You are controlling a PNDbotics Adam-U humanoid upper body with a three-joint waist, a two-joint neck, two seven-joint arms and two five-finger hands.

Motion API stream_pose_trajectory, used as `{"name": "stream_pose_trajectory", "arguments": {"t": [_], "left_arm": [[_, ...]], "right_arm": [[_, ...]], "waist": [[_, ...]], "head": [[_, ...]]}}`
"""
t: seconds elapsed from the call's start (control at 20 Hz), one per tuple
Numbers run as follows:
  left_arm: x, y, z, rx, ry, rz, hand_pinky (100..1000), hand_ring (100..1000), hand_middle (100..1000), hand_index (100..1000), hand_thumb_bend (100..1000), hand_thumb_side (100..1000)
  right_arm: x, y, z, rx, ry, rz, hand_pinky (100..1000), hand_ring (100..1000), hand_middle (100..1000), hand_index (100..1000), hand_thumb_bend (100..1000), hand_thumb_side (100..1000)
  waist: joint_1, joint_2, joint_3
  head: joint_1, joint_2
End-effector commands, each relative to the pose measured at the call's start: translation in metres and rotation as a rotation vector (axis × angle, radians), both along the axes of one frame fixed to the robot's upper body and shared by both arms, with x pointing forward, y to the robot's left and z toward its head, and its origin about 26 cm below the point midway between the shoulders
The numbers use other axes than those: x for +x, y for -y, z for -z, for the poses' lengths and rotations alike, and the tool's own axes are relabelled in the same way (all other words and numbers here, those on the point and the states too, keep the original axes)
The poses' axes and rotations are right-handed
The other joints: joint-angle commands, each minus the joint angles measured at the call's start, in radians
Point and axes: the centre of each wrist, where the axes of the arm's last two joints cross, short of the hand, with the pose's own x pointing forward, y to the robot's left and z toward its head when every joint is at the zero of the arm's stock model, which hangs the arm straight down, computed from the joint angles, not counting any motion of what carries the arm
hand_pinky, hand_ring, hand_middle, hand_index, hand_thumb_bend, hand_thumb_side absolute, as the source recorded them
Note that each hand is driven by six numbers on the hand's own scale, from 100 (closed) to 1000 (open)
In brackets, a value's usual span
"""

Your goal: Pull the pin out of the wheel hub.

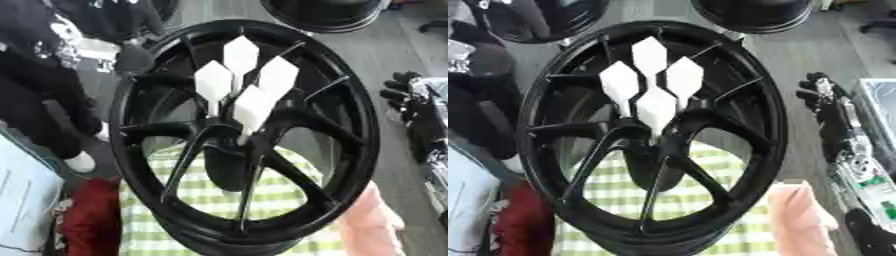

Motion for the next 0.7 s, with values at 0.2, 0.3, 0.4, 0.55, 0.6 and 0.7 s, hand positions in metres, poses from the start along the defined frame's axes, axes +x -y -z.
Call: {"name": "stream_pose_trajectory", "arguments": {"t": [0.2, 0.3, 0.4, 0.55, 0.6, 0.7], "left_arm": [[-0.004, -0.005, 0.003, -0.005, 0.033, -0.112, 758, 813, 836, 879, 369, 740], [-0.003, -0.005, 0.007, 0.008, 0.056, -0.130, 761, 809, 846, 894, 392, 697], [0.001, -0.007, 0.013, 0.027, 0.070, -0.147, 750, 793, 835, 904, 418, 653], [0.012, -0.014, 0.021, 0.044, 0.079, -0.178, 745, 785, 824, 902, 450, 614], [0.017, -0.018, 0.023, 0.043, 0.078, -0.186, 743, 784, 817, 895, 457, 602], [0.028, -0.024, 0.025, 0.027, 0.071, -0.199, 734, 777, 799, 877, 460, 579]], "right_arm": [[0.000, 0.004, -0.008, -0.035, 0.016, -0.004, 958, 811, 753, 819, 100, 759], [0.000, 0.004, -0.008, -0.034, 0.014, -0.004, 958, 811, 753, 819, 100, 760], [0.001, 0.003, -0.007, -0.033, 0.014, -0.005, 959, 811, 753, 819, 100, 760], [0.001, 0.003, -0.007, -0.032, 0.014, -0.008, 959, 811, 752, 819, 100, 761], [0.001, 0.002, -0.007, -0.031, 0.014, -0.008, 959, 811, 753, 819, 100, 761], [0.001, 0.002, -0.007, -0.030, 0.013, -0.009, 959, 811, 753, 819, 100, 762]], "waist": [[0.002, -0.018, -0.003], [0.003, -0.017, -0.004], [0.003, -0.015, -0.005], [0.003, -0.013, -0.007], [0.003, -0.013, -0.008], [0.002, -0.013, -0.009]], "head": [[-0.006, -0.006], [-0.007, -0.006], [-0.008, -0.006], [-0.009, -0.005], [-0.008, -0.004], [-0.007, -0.001]]}}
